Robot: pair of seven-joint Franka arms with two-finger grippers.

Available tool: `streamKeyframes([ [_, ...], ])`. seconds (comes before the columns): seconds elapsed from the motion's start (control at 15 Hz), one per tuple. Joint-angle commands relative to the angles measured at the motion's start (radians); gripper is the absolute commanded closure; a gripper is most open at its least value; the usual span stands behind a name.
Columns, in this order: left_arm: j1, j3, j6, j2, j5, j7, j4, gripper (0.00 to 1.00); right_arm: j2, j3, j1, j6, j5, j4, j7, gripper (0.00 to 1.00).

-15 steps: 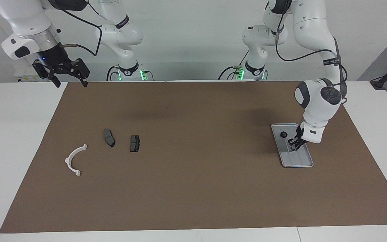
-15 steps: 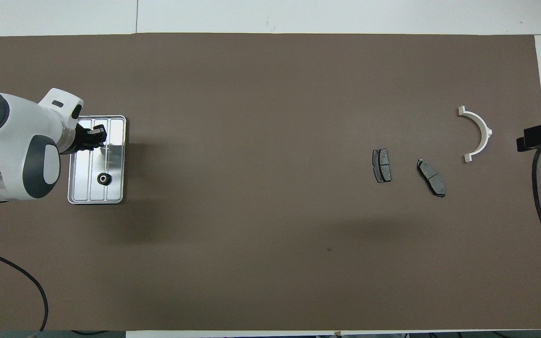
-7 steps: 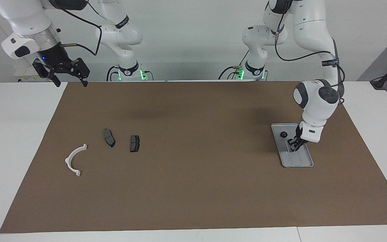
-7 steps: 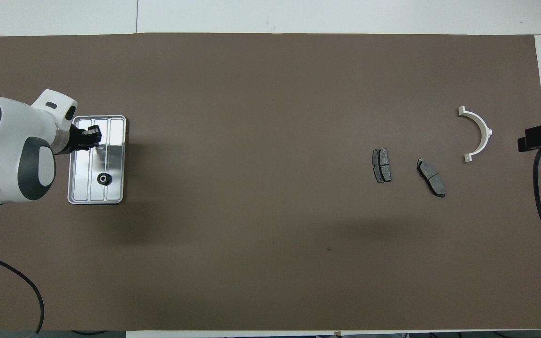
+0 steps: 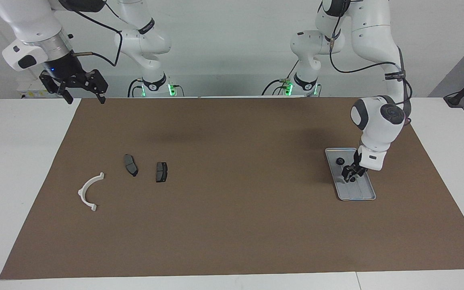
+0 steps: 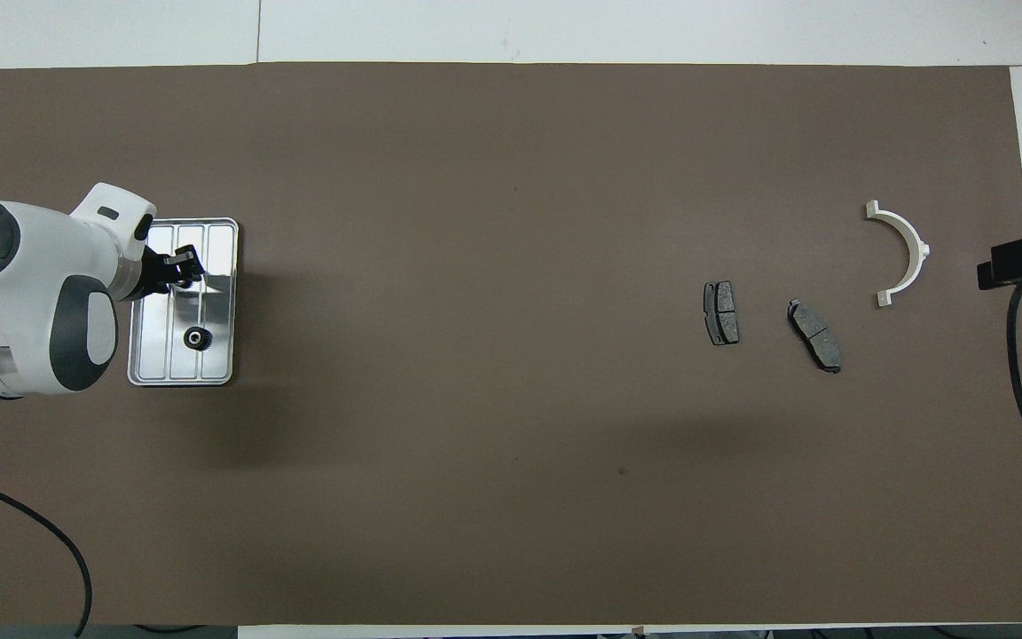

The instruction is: Pick bearing gear from pile to tray

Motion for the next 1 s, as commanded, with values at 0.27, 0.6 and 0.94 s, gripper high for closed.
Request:
streamKeyframes([
  [0.27,0.012,-0.006,-0.32,-0.174,0.014,0.01,0.082,0.0,-0.009,0.015,-0.02,-0.017,-0.009,0.002,-0.02,0.0],
  [0.6,0.011,-0.007,-0.645,-0.3,0.014,0.07,0.208,0.0,-0.013,0.013,-0.022,-0.018,-0.009,0.002,-0.02,0.0],
  [0.94,0.015,-0.002,-0.864,-0.353,0.007,0.126,0.263,0.0,-0.015,0.013,-0.023,-0.02,-0.009,0.002,-0.021,0.0],
])
